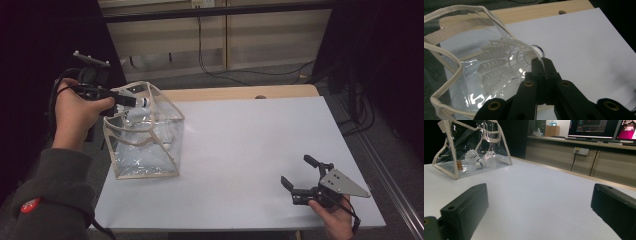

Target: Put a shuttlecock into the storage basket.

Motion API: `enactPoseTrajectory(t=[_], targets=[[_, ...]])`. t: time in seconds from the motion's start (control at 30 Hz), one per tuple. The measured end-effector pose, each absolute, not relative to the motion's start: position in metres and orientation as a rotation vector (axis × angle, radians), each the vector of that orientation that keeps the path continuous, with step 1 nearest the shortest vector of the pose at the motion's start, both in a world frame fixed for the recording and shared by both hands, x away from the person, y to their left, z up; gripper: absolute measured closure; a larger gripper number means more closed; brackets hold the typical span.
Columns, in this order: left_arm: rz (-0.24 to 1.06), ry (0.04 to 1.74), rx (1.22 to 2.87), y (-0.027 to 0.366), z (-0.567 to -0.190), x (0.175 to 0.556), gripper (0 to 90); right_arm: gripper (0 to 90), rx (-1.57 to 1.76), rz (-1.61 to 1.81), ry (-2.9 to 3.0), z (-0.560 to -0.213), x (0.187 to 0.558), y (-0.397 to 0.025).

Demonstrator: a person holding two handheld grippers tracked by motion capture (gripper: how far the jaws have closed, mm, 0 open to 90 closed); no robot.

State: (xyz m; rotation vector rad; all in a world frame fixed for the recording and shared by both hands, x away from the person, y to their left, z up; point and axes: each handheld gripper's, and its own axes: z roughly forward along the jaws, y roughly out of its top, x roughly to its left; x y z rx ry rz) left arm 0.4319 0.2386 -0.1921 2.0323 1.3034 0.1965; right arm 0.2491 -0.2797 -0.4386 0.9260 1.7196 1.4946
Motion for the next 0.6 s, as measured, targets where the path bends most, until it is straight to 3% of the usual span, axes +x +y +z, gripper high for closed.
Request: enactPoseTrajectory(t=[0.6], targets=[[0.205,1.315,2.032,0.2444,-0.1986,0.4338,90.0,1.5,0.923,1.495,1.720,-0.4386,0.2491,-0.2795]])
